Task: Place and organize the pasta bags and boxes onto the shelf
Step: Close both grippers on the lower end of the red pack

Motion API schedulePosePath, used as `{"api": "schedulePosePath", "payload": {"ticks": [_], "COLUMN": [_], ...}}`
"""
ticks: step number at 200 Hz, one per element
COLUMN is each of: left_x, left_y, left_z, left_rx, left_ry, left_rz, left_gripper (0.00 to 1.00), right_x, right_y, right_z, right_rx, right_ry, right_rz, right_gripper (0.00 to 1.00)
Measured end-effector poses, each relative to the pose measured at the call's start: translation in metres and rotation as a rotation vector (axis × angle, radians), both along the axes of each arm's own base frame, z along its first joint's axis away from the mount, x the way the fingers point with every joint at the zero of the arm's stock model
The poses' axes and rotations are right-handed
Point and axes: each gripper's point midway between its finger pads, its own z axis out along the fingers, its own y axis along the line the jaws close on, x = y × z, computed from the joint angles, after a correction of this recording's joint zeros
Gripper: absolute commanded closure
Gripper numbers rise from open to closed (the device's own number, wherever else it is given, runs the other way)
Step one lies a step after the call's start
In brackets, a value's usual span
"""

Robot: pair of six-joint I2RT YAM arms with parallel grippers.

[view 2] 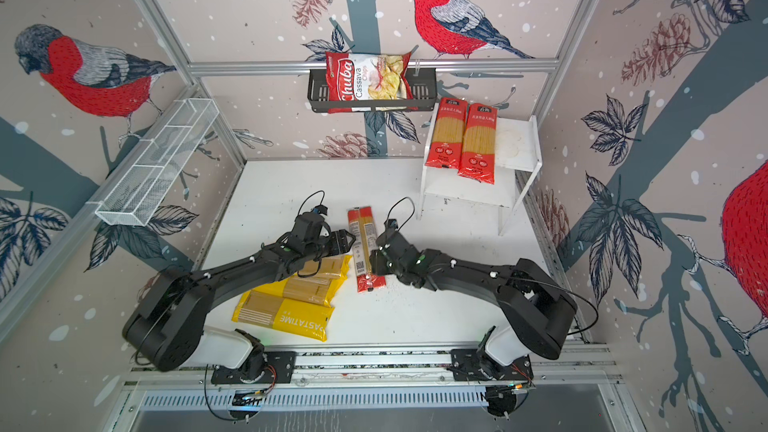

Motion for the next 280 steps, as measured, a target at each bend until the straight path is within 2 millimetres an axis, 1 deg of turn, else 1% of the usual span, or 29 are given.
{"api": "schedulePosePath", "payload": {"ticks": [14, 51, 72, 84, 119, 151, 174, 184, 201, 218, 227, 242, 254, 280], "left_x": [0.001, -0.002, -0.002, -0.001, -0.001, 0.001, 0.002, 0.002, 0.002, 0.001, 0.001, 0.001, 0.0, -0.001], "left_y": [-0.005, -0.01, -0.011, -0.012, -0.011, -0.012, -0.014, -0.015, -0.017, -0.018, -0.019, -0.02, -0.021, -0.019], "left_z": [-0.007, -0.031, -0.041, -0.045, -0.053, -0.057, -0.058, -0.059, -0.059, -0.06, -0.06, -0.059, -0.057, -0.049], "left_rx": [0.004, 0.024, 0.034, 0.035, 0.044, 0.036, 0.025, 0.02, 0.01, -0.001, -0.006, -0.022, -0.025, -0.032], "left_ry": [0.01, 0.062, 0.08, 0.084, 0.082, 0.069, 0.06, 0.059, 0.056, 0.055, 0.053, 0.059, 0.056, 0.055], "left_rz": [-0.012, -0.032, -0.034, -0.037, -0.04, -0.04, -0.044, -0.047, -0.055, -0.06, -0.063, -0.058, -0.059, -0.06], "left_gripper": [0.31, 0.39, 0.42, 0.44, 0.52, 0.61, 0.66, 0.67, 0.72, 0.75, 0.75, 0.75, 0.75, 0.71], "right_x": [0.011, 0.021, 0.028, 0.028, 0.023, 0.029, 0.028, 0.025, 0.018, 0.011, 0.009, 0.008, 0.007, 0.008], "right_y": [-0.005, -0.005, -0.008, -0.008, 0.004, 0.023, 0.032, 0.033, 0.034, 0.034, 0.035, 0.037, 0.037, 0.035], "right_z": [-0.003, -0.019, -0.032, -0.038, -0.052, -0.053, -0.052, -0.052, -0.051, -0.051, -0.051, -0.049, -0.048, -0.041], "right_rx": [0.05, 0.146, 0.178, 0.193, 0.227, 0.309, 0.361, 0.385, 0.427, 0.46, 0.47, 0.486, 0.494, 0.493], "right_ry": [0.032, 0.111, 0.147, 0.177, 0.228, 0.235, 0.23, 0.237, 0.242, 0.258, 0.262, 0.265, 0.272, 0.268], "right_rz": [-0.024, -0.019, -0.022, -0.026, 0.022, 0.069, 0.108, 0.114, 0.135, 0.147, 0.152, 0.158, 0.151, 0.136], "right_gripper": [0.45, 0.5, 0.5, 0.5, 0.5, 0.52, 0.55, 0.56, 0.58, 0.63, 0.66, 0.74, 0.79, 0.85]}}
